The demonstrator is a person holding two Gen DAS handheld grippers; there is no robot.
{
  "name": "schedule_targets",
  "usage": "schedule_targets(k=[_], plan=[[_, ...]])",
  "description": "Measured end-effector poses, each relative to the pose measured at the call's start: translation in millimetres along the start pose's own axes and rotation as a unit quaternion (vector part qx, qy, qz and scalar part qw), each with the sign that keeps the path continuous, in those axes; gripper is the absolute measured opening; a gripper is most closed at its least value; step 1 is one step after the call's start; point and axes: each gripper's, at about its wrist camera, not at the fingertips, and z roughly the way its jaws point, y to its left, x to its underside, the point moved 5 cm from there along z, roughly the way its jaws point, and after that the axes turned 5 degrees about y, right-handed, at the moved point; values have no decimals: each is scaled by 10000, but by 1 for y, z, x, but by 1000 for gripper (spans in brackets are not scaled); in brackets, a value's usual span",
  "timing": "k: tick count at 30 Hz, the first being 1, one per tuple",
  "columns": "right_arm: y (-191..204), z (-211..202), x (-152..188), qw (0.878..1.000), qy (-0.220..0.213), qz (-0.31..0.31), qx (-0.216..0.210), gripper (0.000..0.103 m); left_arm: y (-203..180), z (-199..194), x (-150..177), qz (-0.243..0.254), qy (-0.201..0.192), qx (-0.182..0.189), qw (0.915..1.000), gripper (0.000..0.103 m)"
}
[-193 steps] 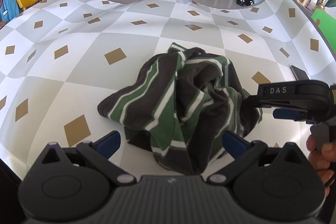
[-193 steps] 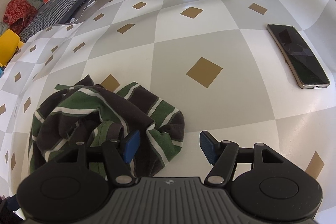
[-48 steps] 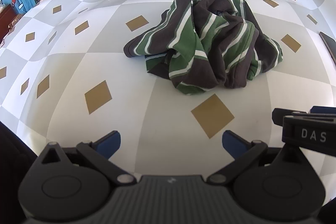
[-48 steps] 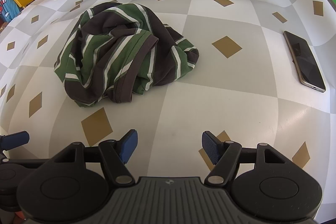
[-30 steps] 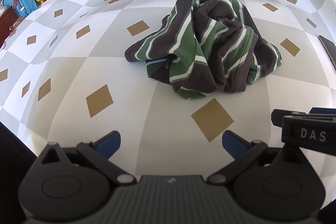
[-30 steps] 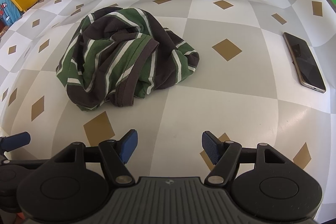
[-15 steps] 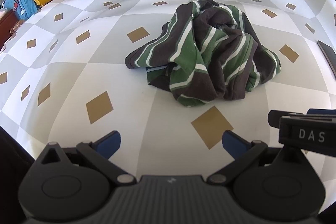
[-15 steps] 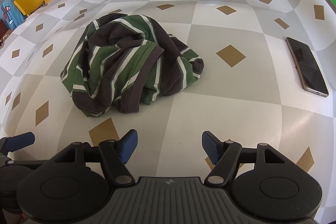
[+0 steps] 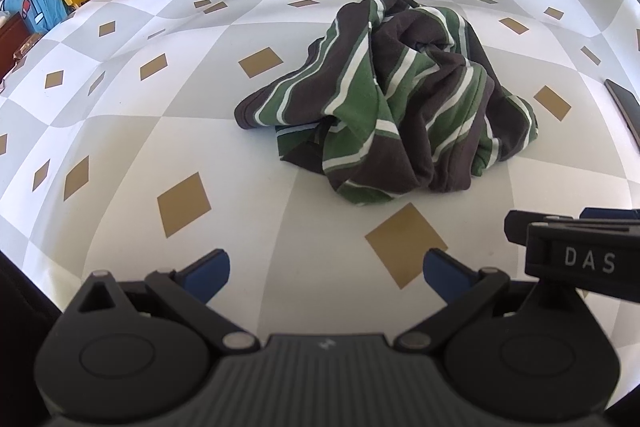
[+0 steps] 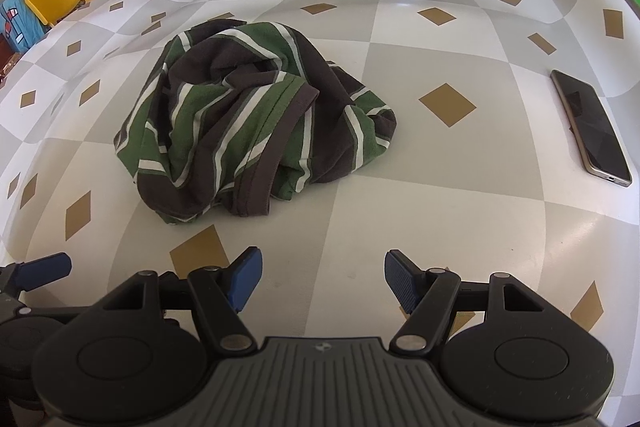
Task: Fold clothes
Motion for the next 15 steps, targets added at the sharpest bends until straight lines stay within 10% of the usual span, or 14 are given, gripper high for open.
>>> schedule_targets(k=[15], plan=[[12, 3, -7, 9999, -82, -53, -45, 68, 14, 8, -4, -234, 53, 56, 9997, 103]])
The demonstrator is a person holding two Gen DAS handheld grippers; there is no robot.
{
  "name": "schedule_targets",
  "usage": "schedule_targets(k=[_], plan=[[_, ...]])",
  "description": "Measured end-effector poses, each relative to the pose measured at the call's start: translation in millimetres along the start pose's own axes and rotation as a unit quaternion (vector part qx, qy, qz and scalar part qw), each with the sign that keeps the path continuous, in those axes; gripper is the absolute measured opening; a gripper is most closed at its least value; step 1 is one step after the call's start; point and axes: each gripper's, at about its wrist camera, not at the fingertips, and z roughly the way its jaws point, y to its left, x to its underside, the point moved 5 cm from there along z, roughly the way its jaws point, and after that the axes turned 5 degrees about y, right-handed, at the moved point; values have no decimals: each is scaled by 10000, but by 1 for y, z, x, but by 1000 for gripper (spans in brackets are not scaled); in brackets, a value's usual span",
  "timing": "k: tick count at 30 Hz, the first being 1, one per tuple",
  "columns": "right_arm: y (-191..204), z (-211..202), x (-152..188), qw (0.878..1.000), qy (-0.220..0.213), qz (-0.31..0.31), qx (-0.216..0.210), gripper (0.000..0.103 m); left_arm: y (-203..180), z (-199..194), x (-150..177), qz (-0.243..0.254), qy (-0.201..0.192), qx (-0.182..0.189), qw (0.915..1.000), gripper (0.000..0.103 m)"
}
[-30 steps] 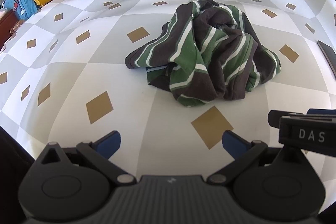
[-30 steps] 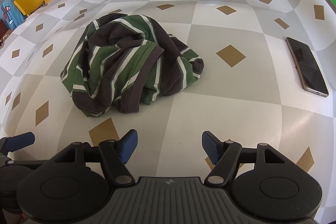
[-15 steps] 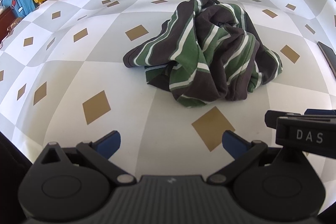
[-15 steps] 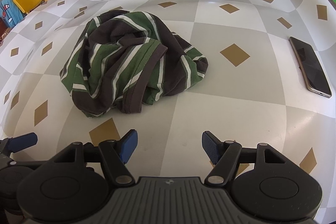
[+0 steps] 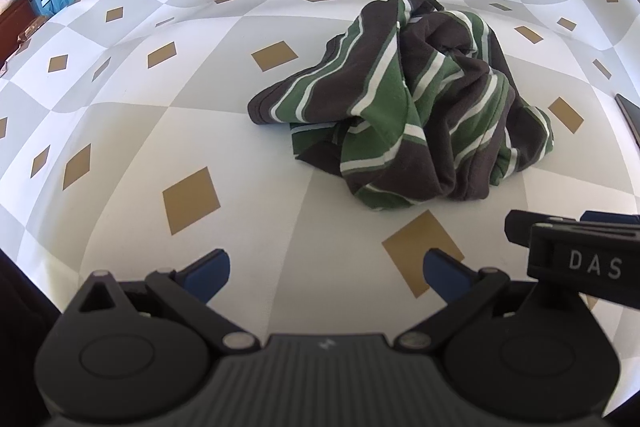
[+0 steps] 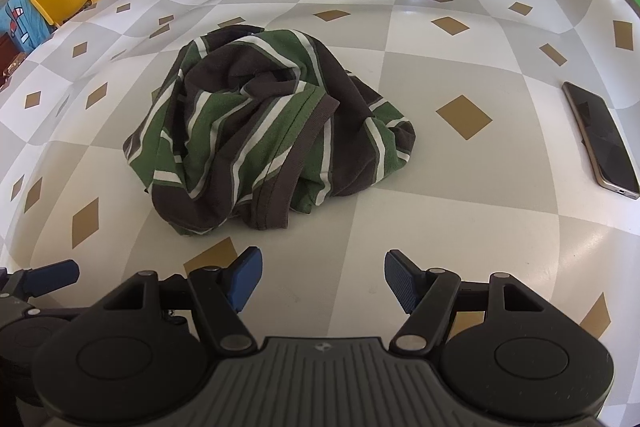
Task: Fold clothes
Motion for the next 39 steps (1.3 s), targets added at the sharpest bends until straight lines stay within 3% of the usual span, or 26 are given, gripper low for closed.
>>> schedule_targets(k=[20, 25, 30, 36, 39], plan=[[-21, -1, -19, 9982, -120, 559, -184, 68, 0, 5, -24, -3, -103, 135, 9999, 103], [-24, -4, -32, 9985, -111, 460, -285, 67, 8, 6, -36, -170, -141, 231, 9995, 103], [-22, -6, -46, 9973, -197, 260, -665, 67, 18, 7, -49, -377, -187, 341, 9985, 103], [-25, -5, -65, 9961, -354, -198, -784, 67, 21, 11, -63, -278, -239, 277, 9989, 103], [-32, -2, -76, 9953, -412, -145, -866, 65, 23, 13, -71, -234, -264, 201, 9992, 103]])
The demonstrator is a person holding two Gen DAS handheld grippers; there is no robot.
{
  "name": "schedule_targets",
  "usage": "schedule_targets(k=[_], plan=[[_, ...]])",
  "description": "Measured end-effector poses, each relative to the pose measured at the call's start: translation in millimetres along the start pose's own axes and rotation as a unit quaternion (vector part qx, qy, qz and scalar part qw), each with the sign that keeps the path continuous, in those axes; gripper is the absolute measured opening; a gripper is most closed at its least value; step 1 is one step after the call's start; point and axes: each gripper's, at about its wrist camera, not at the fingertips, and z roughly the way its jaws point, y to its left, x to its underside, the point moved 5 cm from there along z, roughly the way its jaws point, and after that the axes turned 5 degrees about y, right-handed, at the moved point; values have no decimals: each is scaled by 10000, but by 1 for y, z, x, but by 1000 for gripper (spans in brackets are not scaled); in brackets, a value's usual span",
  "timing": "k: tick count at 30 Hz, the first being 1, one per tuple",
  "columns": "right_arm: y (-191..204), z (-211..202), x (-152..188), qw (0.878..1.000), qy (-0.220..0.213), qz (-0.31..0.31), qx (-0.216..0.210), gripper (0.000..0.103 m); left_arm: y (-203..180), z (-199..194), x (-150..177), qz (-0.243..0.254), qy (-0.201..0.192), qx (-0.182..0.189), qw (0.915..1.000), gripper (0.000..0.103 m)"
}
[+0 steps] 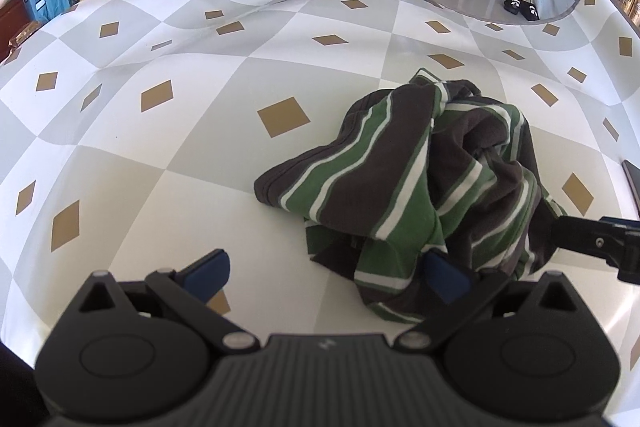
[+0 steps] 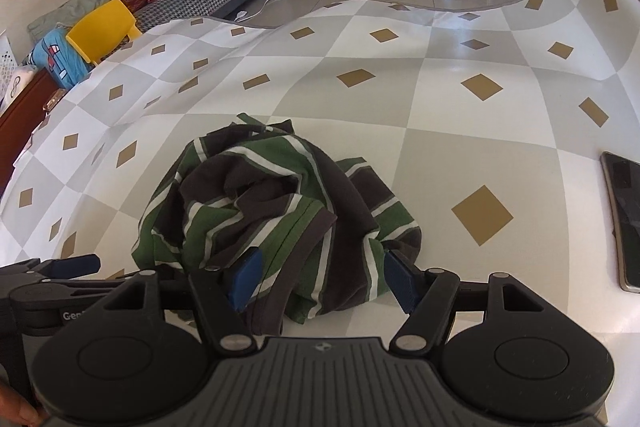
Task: Fold clothes
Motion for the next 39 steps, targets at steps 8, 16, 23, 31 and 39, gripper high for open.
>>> schedule_targets(k=[8, 16, 23, 31, 39], plan=[[-13, 11, -23, 9997, -238, -100, -11, 56, 10, 5, -30, 190, -26, -310, 9993, 103], [-14, 32, -35, 9997, -223, -16, -136, 56, 25, 19, -67, 141, -67, -767, 9969, 103], [-7, 49, -38, 9996, -131, -80, -241, 56, 24, 35, -61, -81, 126, -411, 9990, 103], [-5, 63, -37, 9993, -61, 8, -365, 56, 14, 41, -56, 96, 117, -334, 9993, 103], [5, 65, -37, 9980, -119, -112, -606, 25, 16, 42, -55, 35, 50, -247, 9997, 103]])
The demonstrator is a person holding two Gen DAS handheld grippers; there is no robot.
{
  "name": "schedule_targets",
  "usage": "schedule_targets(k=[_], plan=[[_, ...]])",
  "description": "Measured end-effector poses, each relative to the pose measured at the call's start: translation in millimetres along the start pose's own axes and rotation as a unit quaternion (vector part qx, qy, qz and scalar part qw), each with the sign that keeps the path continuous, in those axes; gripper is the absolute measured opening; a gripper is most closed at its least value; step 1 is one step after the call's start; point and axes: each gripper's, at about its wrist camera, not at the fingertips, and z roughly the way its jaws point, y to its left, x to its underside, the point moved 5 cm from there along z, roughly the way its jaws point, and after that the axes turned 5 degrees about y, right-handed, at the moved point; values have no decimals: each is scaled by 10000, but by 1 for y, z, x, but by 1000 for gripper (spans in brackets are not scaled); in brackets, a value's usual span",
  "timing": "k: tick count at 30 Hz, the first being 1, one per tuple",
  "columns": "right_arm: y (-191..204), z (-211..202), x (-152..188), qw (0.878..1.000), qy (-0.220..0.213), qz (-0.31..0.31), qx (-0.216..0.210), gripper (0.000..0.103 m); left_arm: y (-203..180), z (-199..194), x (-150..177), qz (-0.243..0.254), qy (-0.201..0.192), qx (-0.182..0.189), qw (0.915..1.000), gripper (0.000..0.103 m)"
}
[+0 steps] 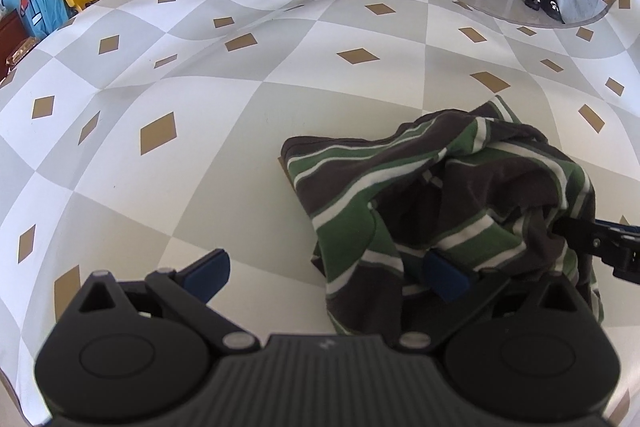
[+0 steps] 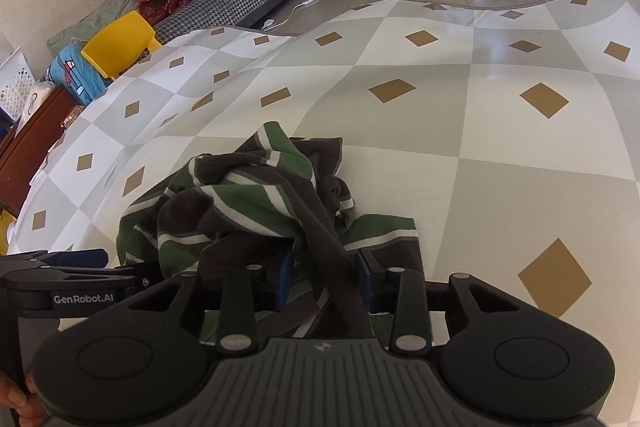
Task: Fold clothes
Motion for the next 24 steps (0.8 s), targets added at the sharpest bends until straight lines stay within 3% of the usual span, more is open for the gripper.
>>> schedule_targets(k=[3, 9, 19, 24], plan=[[1, -1, 0, 10000, -42, -50, 7, 14, 0, -2, 0, 2, -59, 37, 10000, 103], [-1, -6, -1, 9999, -120, 53, -55, 6, -1, -4, 0, -2, -132, 84, 9999, 103], [16, -36, -9, 9971, -458, 30, -603, 5, -8, -10, -1, 60, -204, 92, 9997, 103], [34, -48, -6, 9953, -496, -271, -788, 5, -9, -18, -3, -12, -266, 140, 9995, 103]])
